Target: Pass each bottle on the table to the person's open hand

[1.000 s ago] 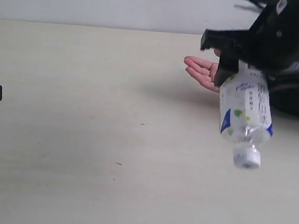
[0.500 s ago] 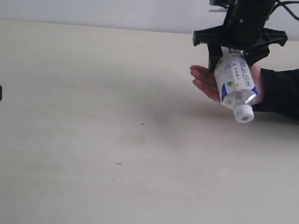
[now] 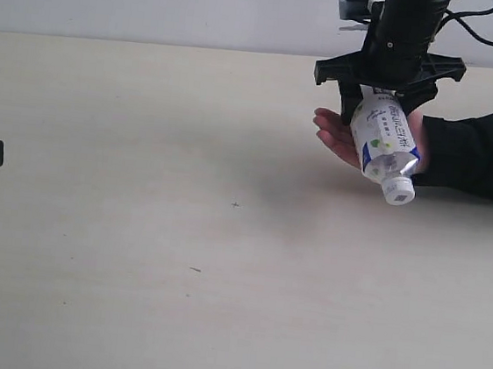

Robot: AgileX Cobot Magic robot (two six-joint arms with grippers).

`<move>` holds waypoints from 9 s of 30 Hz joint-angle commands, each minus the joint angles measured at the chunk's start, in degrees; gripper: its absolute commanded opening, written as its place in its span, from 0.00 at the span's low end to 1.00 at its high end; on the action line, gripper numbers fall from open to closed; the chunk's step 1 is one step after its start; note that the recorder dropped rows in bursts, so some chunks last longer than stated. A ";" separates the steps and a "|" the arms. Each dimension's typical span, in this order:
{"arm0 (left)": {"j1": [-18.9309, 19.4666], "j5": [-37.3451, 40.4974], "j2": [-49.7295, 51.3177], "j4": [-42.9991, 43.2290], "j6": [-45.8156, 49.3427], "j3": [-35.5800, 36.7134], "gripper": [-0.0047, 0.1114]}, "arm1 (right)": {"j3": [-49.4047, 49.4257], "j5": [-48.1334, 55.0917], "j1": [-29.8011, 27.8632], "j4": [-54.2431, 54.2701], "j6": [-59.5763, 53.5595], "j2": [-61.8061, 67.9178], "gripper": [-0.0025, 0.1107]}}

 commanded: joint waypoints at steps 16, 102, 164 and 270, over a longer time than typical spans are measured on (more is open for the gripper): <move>0.16 -0.02 -0.39 -0.09 0.18 0.18 0.04 | -0.21 -4.38 -0.13 -1.20 0.55 0.38 0.64; 8.56 -0.02 -7.42 -0.09 0.18 0.18 0.04 | 46.03 -21.63 -0.02 10.00 -8.46 -85.85 0.02; 24.79 0.78 -45.32 -29.23 36.34 20.85 0.04 | 46.03 -22.28 -0.02 10.00 -8.46 -85.85 0.02; 31.26 5.52 -45.32 -28.57 39.16 20.85 0.04 | 101.29 -51.95 -18.82 3.01 -17.01 -122.39 0.02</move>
